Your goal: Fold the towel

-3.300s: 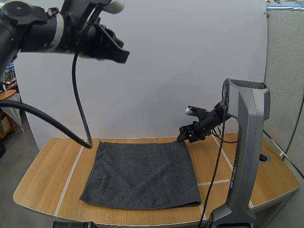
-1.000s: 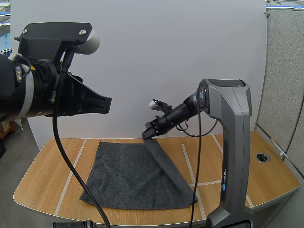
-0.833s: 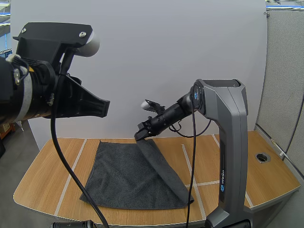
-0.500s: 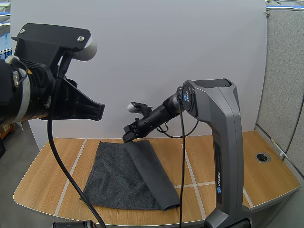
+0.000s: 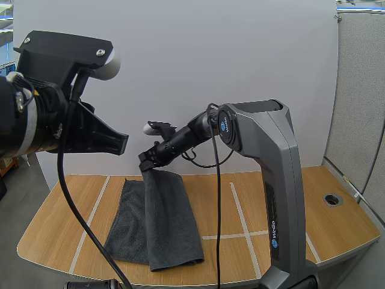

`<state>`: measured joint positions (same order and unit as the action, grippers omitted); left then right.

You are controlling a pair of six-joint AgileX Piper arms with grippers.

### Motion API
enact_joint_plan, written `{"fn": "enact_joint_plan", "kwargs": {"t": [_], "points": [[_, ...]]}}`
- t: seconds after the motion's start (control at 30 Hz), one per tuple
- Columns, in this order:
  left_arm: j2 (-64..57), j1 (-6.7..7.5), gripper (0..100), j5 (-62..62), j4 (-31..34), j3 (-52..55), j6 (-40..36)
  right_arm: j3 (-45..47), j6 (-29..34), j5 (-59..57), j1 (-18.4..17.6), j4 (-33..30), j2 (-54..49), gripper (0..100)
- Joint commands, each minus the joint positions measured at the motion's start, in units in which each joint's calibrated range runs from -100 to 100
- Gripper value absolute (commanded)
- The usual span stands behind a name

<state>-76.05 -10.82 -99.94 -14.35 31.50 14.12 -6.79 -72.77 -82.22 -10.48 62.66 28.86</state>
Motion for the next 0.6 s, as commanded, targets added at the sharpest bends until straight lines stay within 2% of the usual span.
{"fn": "enact_joint_plan", "kwargs": {"t": [0.0, 0.17, 0.4, 0.57], "points": [[-0.4, -0.08, 34, -0.1, 0.1, 0.2, 0.1, -0.6, 0.1, 5.6, -2.3, -0.8, -0.8, 0], [-0.7, -0.08, 34, -0.1, 0.2, 0.2, -0.1, -0.6, -0.2, 12.7, -3.9, -1.3, -0.6, 0], [-2.8, -0.08, 34, -0.1, 0.2, 0.2, -0.2, -7.8, 3.4, 11.1, -4.3, -3.0, 5.3, 0], [-3.3, -0.08, 34, -0.1, 0.2, 0.2, -0.5, -10.9, 3.5, 11.5, -4.7, -3.4, 8.3, 0]]}}
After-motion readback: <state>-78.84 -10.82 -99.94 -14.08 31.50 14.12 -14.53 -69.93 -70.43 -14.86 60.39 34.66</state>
